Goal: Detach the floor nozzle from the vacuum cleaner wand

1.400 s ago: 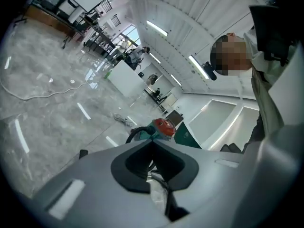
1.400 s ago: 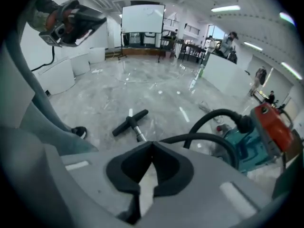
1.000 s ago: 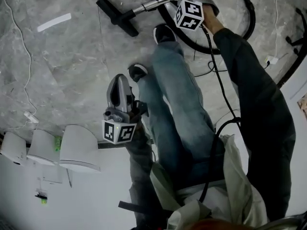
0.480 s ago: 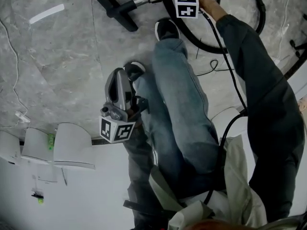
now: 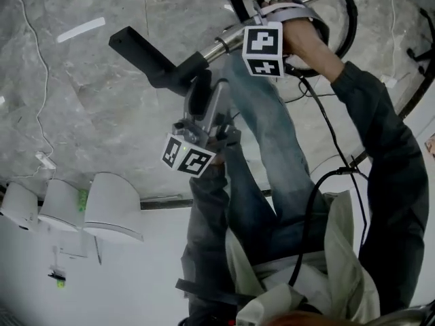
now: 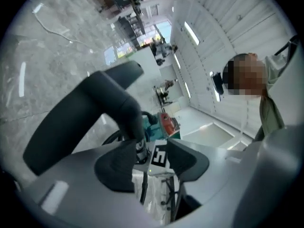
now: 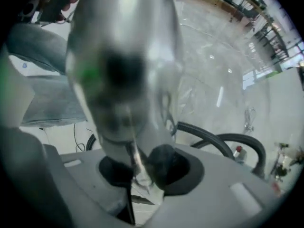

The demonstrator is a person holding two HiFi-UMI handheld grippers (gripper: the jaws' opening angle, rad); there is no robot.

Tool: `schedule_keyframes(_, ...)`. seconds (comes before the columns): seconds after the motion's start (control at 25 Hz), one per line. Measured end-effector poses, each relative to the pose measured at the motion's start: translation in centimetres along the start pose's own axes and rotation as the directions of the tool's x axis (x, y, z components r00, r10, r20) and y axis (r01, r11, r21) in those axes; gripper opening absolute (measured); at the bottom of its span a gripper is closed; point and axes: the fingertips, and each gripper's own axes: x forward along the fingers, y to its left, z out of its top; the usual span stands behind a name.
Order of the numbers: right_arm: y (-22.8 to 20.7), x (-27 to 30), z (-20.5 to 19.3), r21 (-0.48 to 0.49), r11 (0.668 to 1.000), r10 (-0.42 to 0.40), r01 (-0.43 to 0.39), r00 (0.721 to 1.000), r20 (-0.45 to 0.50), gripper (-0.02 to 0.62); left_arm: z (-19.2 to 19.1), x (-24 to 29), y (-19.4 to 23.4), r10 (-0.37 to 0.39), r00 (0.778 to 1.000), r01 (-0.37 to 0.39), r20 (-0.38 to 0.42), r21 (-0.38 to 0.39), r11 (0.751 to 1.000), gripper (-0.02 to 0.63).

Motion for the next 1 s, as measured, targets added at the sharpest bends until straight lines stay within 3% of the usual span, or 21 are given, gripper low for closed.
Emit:
schedule_keyframes(0.04, -0.1, -2.7, -0.5, 0.035, 0.999, -0.033, 0.033, 0.999, -0.012, 0.133, 0.8, -0.6, -1.1, -0.025, 0.998, 0.027, 0.053, -0.028, 0.999, 0.193)
schedule_keyframes(0.08, -0.3, -5.0, -1.1, 0.069, 0.996, -0.051, 0.053, 0.998, -0.030, 0.133, 1.7, -1.0, -2.0, -0.051, 0.993, 0.058, 0.105, -0.065, 0.996, 0.228)
schedule_keyframes(0.12, -0.3, -7.0, -1.8, 0.097, 0.993, -0.055, 0.060, 0.997, -0.049, 0.133, 2.8, -1.3, -2.9, -0.074, 0.985, 0.091, 0.155, -0.102, 0.991, 0.333)
schedule_keyframes(0.24, 1.7, -12.6, -3.0, 0.128, 0.990, -0.041, 0.055, 0.993, -0.109, 0.133, 6.7, -2.0, -7.8, -0.161, 0.956, 0.191, 0.247, -0.102, 0.976, 0.378)
schedule_keyframes(0.32, 4.3, -16.8, -3.1, 0.133, 0.988, -0.056, 0.074, 0.989, -0.134, 0.133, 8.6, -2.9, -12.0, -0.173, 0.952, 0.194, 0.252, -0.060, 0.979, 0.465)
schedule_keyframes(0.4, 6.3, -21.2, -2.6, 0.173, 0.978, -0.100, 0.119, 0.988, -0.114, 0.132, 10.6, -4.7, -14.8, -0.128, 0.941, 0.157, 0.315, -0.071, 0.985, 0.471)
schedule_keyframes(0.44, 7.2, -23.4, -2.2, 0.210, 0.969, -0.117, 0.133, 0.989, -0.086, 0.132, 11.6, -5.9, -16.0, -0.116, 0.927, 0.156, 0.355, -0.087, 0.984, 0.445)
schedule_keyframes(0.48, 8.1, -25.6, -1.8, 0.254, 0.958, -0.129, 0.136, 0.991, -0.048, 0.132, 12.4, -7.3, -17.2, -0.119, 0.915, 0.169, 0.386, -0.099, 0.981, 0.349)
schedule_keyframes(0.52, 8.9, -27.7, -1.3, 0.299, 0.945, -0.139, 0.134, 0.990, -0.005, 0.132, 13.2, -8.6, -18.6, -0.132, 0.906, 0.185, 0.403, -0.095, 0.978, 0.178)
schedule_keyframes(0.6, 10.3, -31.8, 0.0, 0.379, 0.916, -0.177, 0.133, 0.981, 0.084, 0.133, 14.7, -10.6, -21.8, -0.182, 0.907, 0.206, 0.379, -0.022, 0.978, 0.161)
schedule_keyframes(0.68, 12.0, -35.5, 1.4, 0.443, 0.889, -0.210, 0.113, 0.962, 0.175, 0.133, 15.8, -12.3, -25.3, -0.268, 0.909, 0.263, 0.319, 0.060, 0.963, 0.156)
schedule_keyframes(0.72, 12.8, -37.2, 1.9, 0.468, 0.879, -0.219, 0.096, 0.951, 0.217, 0.133, 16.1, -13.0, -27.2, -0.334, 0.898, 0.324, 0.288, 0.085, 0.942, 0.156)
schedule_keyframes(0.76, 13.6, -38.9, 2.2, 0.489, 0.869, -0.228, 0.077, 0.939, 0.257, 0.133, 16.3, -13.6, -29.2, -0.416, 0.872, 0.406, 0.257, 0.093, 0.909, 0.164)
schedule_keyframes(0.88, 15.2, -43.6, 2.6, 0.545, 0.838, -0.269, 0.028, 0.890, 0.367, 0.132, 17.3, -14.7, -35.3, -0.634, 0.754, 0.626, 0.171, 0.102, 0.773, 0.202)
schedule_keyframes(1.0, 15.6, -48.3, 2.0, 0.578, 0.815, -0.308, -0.031, 0.822, 0.479, 0.132, 18.2, -15.2, -40.8, -0.695, 0.711, 0.677, 0.105, 0.166, 0.717, 0.187)
